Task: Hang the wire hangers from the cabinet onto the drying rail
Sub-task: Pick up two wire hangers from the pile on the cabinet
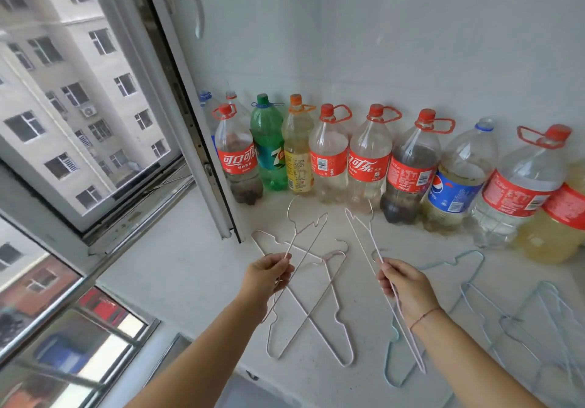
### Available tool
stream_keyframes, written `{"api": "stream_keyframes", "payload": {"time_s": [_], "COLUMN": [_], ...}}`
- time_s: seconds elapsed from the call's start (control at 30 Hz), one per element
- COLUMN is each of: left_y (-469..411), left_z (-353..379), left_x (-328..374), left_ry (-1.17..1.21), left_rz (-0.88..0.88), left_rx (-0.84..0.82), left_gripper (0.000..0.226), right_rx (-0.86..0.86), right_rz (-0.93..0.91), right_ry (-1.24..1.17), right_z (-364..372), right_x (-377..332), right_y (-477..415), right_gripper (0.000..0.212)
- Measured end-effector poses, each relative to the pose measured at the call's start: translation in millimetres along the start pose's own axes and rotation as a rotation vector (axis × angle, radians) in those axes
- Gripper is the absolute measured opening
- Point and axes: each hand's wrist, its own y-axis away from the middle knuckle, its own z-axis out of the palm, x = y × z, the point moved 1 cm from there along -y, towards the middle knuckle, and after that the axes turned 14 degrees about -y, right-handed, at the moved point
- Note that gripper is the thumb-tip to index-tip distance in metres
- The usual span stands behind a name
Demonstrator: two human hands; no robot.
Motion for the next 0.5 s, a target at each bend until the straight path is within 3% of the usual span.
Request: {"api": "stream_keyframes", "payload": {"time_s": [0.23, 0.5], "left_y": [60, 180], "left_z": [-23, -22], "left_x": [6, -10], "left_ry": [0.07, 0.242], "left_rz": [0.054, 0.129], "left_rx": [0.132, 0.359], "left_gripper": [0.009, 0.018], "right_rx": [-0.161, -0.485], "right_rz": [0.005, 0.071], "right_ry": [-0.041, -0.03], "right_z": [18, 21], "right_x": [-20, -46], "right_y": [35, 108], "right_gripper": [0.018, 0.012]}}
